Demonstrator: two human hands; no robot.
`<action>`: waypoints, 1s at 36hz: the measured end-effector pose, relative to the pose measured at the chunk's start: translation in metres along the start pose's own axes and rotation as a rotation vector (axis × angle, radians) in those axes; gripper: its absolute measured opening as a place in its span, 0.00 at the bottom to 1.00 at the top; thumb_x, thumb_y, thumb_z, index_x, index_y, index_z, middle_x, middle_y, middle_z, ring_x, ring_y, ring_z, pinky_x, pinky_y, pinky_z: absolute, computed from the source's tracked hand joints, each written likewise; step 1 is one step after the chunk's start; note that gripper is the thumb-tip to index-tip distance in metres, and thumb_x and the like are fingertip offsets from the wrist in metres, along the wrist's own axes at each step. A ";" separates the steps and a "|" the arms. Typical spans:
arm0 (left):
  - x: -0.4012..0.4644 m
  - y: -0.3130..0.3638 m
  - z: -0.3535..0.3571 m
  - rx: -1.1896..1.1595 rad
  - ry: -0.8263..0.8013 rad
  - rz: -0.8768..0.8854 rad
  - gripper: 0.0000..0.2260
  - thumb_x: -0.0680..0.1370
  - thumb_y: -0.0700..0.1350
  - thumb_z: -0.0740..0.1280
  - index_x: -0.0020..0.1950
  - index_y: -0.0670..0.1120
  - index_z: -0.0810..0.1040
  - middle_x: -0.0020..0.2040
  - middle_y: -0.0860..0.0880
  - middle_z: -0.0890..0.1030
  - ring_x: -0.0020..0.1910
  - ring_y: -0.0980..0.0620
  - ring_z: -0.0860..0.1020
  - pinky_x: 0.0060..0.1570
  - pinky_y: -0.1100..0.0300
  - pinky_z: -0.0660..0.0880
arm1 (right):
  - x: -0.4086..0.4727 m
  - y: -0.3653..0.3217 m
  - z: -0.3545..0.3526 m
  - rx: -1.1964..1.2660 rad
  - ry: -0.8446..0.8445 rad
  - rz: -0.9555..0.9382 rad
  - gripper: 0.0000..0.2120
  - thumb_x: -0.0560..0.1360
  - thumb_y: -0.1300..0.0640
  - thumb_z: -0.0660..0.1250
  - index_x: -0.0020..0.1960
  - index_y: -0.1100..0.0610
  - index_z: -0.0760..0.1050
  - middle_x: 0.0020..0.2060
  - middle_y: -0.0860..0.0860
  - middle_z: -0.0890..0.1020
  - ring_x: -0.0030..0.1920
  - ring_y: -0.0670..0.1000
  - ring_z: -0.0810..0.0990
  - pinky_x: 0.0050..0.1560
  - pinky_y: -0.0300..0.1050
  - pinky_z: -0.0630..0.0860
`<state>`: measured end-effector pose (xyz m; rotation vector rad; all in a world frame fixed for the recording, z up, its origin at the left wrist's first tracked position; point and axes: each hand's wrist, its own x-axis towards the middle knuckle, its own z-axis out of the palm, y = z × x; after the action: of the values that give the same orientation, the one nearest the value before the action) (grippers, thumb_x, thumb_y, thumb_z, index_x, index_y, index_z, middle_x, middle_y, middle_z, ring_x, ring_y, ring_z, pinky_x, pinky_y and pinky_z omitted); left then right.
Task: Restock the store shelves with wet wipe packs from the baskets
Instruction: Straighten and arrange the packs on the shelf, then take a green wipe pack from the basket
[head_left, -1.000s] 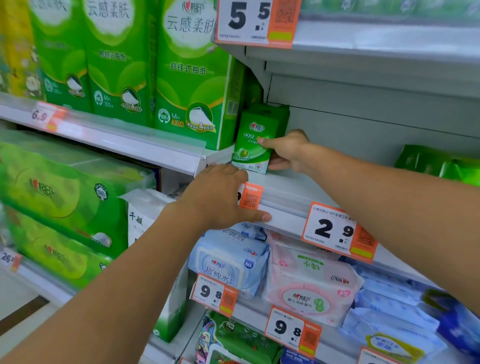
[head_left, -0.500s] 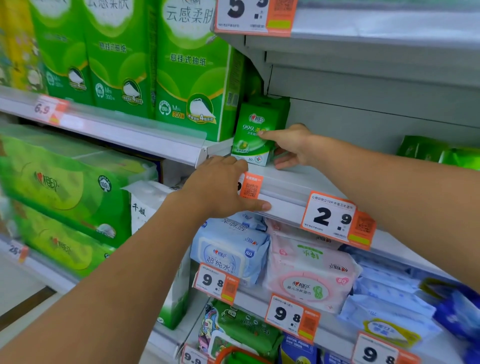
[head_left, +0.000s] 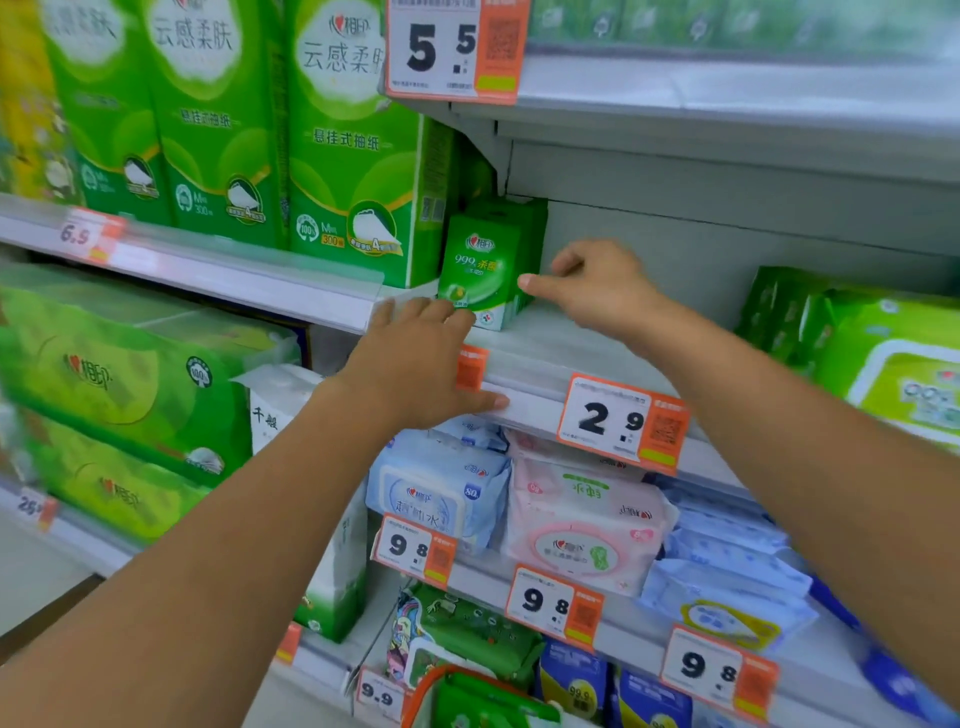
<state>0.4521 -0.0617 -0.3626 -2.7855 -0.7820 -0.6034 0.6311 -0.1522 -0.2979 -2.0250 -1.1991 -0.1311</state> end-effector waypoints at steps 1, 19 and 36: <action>-0.001 0.008 -0.008 0.035 0.019 0.001 0.39 0.70 0.75 0.61 0.71 0.50 0.68 0.69 0.47 0.72 0.70 0.43 0.69 0.71 0.41 0.62 | -0.030 0.003 -0.010 0.001 0.118 -0.111 0.18 0.73 0.44 0.74 0.51 0.59 0.80 0.45 0.52 0.84 0.44 0.50 0.81 0.50 0.48 0.80; -0.308 0.224 0.152 -0.249 -1.141 0.104 0.46 0.73 0.67 0.69 0.81 0.47 0.51 0.79 0.44 0.60 0.75 0.44 0.65 0.71 0.51 0.66 | -0.427 0.227 0.018 -0.543 -0.896 0.346 0.60 0.61 0.37 0.80 0.81 0.53 0.49 0.78 0.58 0.55 0.70 0.65 0.69 0.67 0.59 0.72; -0.319 0.290 0.151 -1.323 -0.943 -0.852 0.31 0.76 0.38 0.72 0.72 0.44 0.57 0.68 0.45 0.75 0.61 0.49 0.74 0.47 0.58 0.72 | -0.478 0.244 0.041 -0.035 -0.747 0.624 0.12 0.71 0.51 0.78 0.48 0.55 0.79 0.46 0.52 0.82 0.47 0.52 0.80 0.44 0.42 0.72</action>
<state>0.4086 -0.4097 -0.6553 -3.7410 -2.6239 0.4544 0.5477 -0.5281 -0.6740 -2.4632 -0.8903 0.9826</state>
